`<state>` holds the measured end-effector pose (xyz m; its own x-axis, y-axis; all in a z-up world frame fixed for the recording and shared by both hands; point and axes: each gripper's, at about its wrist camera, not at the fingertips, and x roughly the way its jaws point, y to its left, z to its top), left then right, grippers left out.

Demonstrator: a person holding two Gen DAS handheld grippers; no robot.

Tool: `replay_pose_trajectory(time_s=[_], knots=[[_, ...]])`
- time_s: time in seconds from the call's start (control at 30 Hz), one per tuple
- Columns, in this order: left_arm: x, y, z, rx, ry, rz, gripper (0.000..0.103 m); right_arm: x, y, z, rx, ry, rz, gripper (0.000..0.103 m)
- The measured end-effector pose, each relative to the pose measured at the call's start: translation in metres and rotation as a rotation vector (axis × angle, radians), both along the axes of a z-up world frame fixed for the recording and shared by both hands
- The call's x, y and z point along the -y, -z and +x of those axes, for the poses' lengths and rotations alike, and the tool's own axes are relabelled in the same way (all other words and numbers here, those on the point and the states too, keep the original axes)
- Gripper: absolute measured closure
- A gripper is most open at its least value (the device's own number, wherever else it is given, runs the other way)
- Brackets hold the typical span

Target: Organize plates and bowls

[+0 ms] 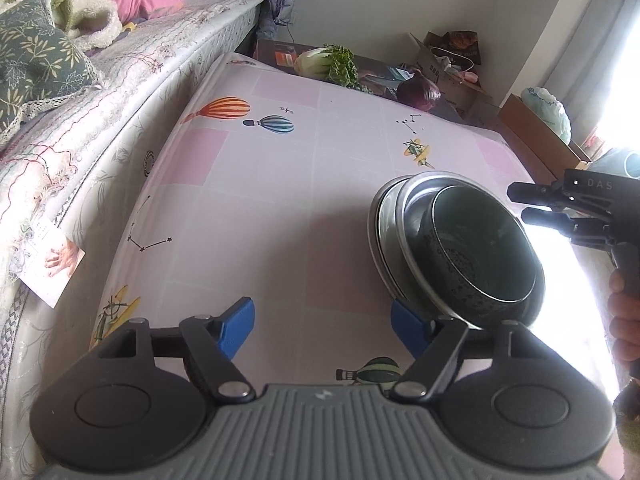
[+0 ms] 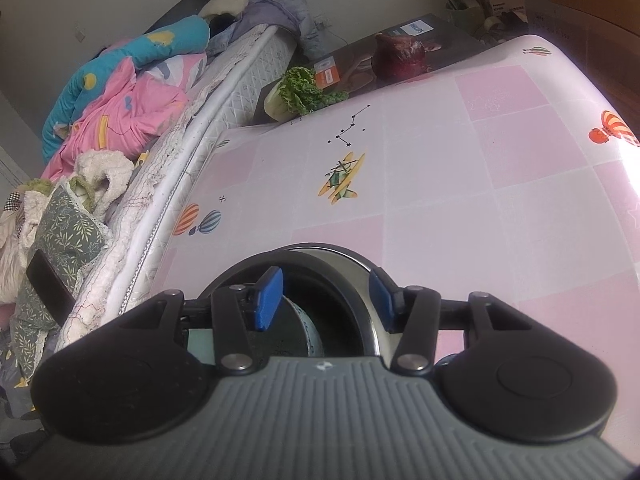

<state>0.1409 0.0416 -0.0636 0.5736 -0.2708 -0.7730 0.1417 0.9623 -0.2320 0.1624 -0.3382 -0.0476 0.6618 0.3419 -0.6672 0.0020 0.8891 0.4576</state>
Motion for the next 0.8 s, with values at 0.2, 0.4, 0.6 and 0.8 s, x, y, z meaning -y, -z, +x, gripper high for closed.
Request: replay_pose_trajectory(time_s=[0.2, 0.4, 0.6, 0.8], knots=[[0.007, -0.019, -0.019, 0.105, -0.027, 0.059, 0.011, 0.004, -0.025, -0.048, 0.067, -0.065, 0.077, 0.026], [0.014, -0.034, -0.032, 0.164, -0.018, 0.065, 0.001, -0.001, -0.039, -0.103, 0.094, -0.072, 0.079, 0.015], [0.019, -0.040, -0.044, 0.191, -0.018, 0.049, 0.000, -0.018, -0.049, -0.156, 0.143, 0.032, -0.089, 0.006], [0.022, -0.045, -0.057, 0.225, -0.013, 0.074, 0.000, -0.035, -0.063, -0.193, 0.203, 0.102, -0.247, 0.001]])
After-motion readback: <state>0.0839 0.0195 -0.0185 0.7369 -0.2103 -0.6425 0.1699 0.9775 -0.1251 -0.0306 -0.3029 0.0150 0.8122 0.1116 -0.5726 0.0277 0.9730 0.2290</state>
